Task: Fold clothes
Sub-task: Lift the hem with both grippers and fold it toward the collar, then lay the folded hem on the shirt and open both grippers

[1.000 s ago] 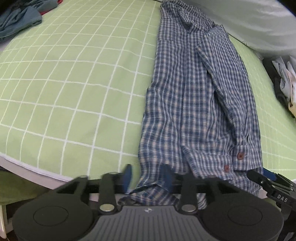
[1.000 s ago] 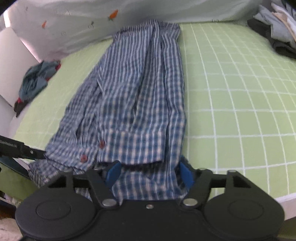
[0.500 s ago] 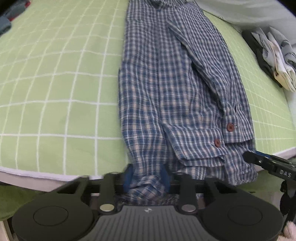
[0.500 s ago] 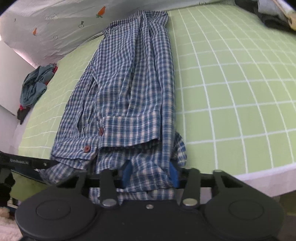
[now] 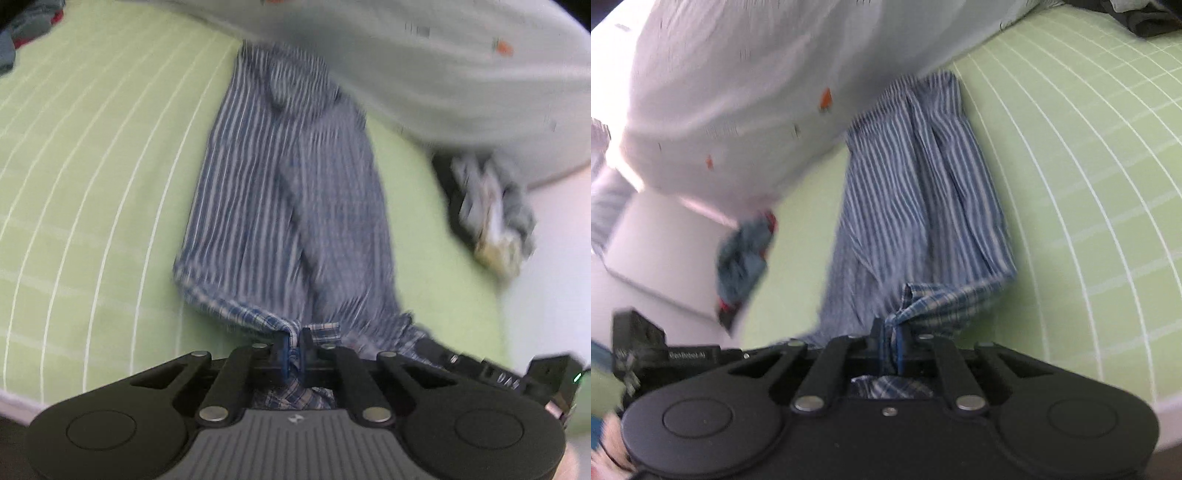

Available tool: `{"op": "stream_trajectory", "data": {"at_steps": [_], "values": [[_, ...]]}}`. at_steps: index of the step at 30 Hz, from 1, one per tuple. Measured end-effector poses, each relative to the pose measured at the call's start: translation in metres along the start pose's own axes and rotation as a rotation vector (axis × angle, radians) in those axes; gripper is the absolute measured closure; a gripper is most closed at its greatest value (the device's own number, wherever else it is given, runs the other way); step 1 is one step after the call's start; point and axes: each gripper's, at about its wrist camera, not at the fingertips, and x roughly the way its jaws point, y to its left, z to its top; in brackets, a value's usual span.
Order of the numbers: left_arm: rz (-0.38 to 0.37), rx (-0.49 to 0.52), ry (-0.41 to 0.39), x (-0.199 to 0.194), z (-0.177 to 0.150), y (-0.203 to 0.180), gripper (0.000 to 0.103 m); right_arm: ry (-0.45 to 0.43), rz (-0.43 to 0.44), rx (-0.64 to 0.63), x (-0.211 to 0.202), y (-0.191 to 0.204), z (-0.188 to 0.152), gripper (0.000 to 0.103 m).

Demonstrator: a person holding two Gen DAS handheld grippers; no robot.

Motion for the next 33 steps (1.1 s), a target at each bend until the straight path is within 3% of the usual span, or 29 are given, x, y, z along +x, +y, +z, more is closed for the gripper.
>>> {"op": "stream_trajectory", "data": {"at_steps": [4,11,19,24,26,28,30,32,33], "values": [[0.016,-0.041,-0.067,0.009,0.032,0.001,0.098,-0.072,0.033,0.018,0.011,0.0,0.029,0.097],[0.036,-0.106,-0.126,0.024,0.09,0.007,0.098,-0.098,-0.004,0.048,0.046,-0.016,0.082,0.097],[0.066,-0.161,-0.127,0.07,0.154,0.019,0.097,-0.127,-0.048,0.084,0.085,-0.035,0.143,0.097],[0.075,-0.309,-0.096,0.103,0.184,0.042,0.095,-0.104,-0.065,0.102,0.106,-0.041,0.159,0.096],[0.079,-0.31,-0.108,0.107,0.189,0.044,0.091,-0.094,-0.071,0.109,0.115,-0.043,0.165,0.095],[0.084,-0.325,-0.125,0.104,0.191,0.045,0.077,-0.084,-0.078,0.116,0.123,-0.046,0.172,0.093],[0.088,-0.347,-0.174,0.095,0.19,0.046,0.042,-0.075,-0.084,0.124,0.131,-0.048,0.178,0.081],[0.104,-0.329,-0.234,0.082,0.186,0.043,0.035,-0.102,-0.092,0.091,0.125,-0.044,0.175,0.037],[0.113,-0.317,-0.254,0.075,0.185,0.042,0.034,-0.123,-0.111,0.065,0.119,-0.039,0.172,0.027]]}}
